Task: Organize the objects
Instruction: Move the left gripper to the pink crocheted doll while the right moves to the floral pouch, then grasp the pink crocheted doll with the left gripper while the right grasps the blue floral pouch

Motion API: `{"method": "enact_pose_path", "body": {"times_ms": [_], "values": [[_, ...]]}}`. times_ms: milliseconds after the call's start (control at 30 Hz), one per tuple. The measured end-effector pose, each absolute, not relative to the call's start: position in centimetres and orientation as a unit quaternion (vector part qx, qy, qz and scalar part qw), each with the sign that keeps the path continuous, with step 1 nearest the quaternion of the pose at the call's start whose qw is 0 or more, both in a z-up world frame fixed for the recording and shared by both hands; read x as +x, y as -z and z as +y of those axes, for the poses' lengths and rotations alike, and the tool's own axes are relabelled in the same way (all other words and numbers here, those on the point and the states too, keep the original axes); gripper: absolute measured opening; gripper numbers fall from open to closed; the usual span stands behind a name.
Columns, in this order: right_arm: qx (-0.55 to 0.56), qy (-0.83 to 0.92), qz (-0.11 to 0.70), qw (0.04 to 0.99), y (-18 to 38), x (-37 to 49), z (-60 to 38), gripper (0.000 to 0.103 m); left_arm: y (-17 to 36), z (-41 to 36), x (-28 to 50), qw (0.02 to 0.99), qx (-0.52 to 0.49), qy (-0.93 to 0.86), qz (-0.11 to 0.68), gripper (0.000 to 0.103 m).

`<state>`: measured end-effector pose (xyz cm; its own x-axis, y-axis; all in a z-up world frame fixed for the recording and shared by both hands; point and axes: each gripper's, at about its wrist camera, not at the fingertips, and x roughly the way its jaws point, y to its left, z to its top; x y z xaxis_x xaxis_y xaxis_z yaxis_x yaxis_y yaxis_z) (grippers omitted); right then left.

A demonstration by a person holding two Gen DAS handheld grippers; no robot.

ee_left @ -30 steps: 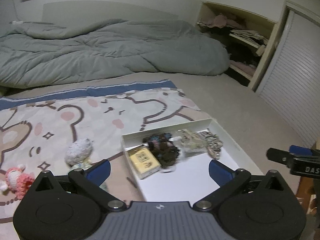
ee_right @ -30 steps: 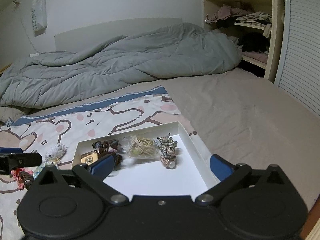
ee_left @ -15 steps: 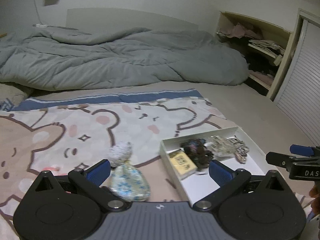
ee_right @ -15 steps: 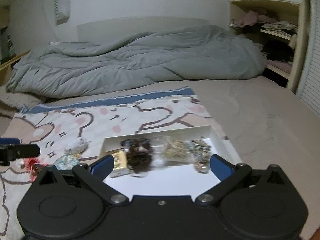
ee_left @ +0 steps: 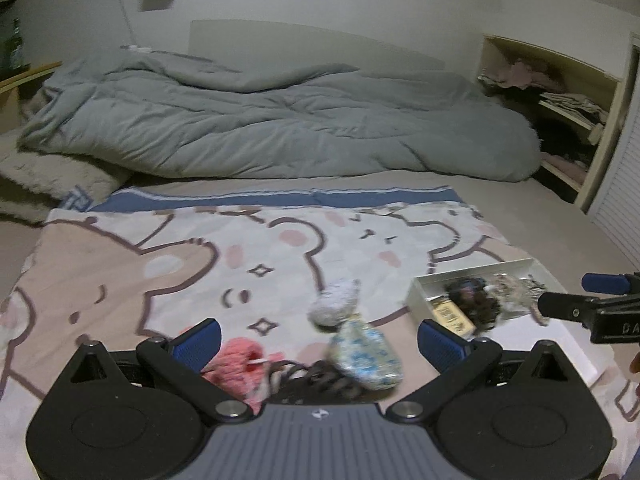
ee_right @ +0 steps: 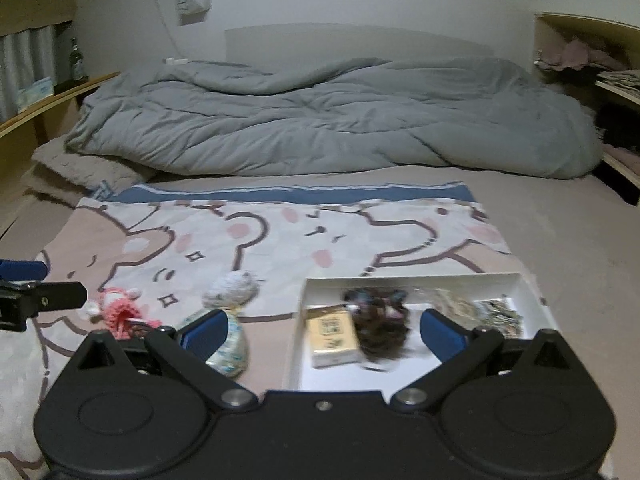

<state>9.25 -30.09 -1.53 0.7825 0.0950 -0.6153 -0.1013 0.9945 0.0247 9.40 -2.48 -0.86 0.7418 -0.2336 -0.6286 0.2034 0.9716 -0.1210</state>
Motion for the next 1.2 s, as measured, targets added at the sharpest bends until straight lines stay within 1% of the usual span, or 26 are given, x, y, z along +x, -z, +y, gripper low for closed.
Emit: {"method": "enact_pose_path", "body": {"times_ms": [300,467,667,833,900,1000,1100,1200], "values": [[0.003,-0.085,0.34,0.936,2.5,11.9,-25.8,0.103,1.5,1.2,9.6,0.934,-0.026,0.103,0.341,0.103],[0.007,-0.099,0.355,0.929,3.9,13.6,-24.0,0.103,2.2,2.1,10.0,0.93,-0.003,0.15,0.337,0.103],[0.025,-0.106,0.384,0.917,6.1,15.7,-22.9,0.103,3.7,2.9,11.9,0.921,-0.02,0.142,0.362,0.103],[0.041,-0.103,0.406,0.907,8.2,17.4,-22.6,0.103,5.7,4.8,14.7,0.901,-0.088,0.104,0.411,0.1],[0.059,-0.101,0.417,0.901,9.3,18.1,-22.7,0.103,6.7,5.3,15.7,0.888,-0.123,0.087,0.434,0.094],[0.085,-0.095,0.436,0.891,10.8,19.1,-22.8,0.103,8.5,6.2,16.9,0.86,-0.193,0.059,0.469,0.089],[0.14,-0.093,0.454,0.875,12.4,19.9,-23.2,0.103,10.2,6.8,17.9,0.826,-0.266,0.017,0.496,0.084],[0.181,-0.089,0.472,0.858,13.7,20.5,-23.4,0.103,11.4,7.0,18.7,0.799,-0.326,-0.001,0.505,0.081]]}}
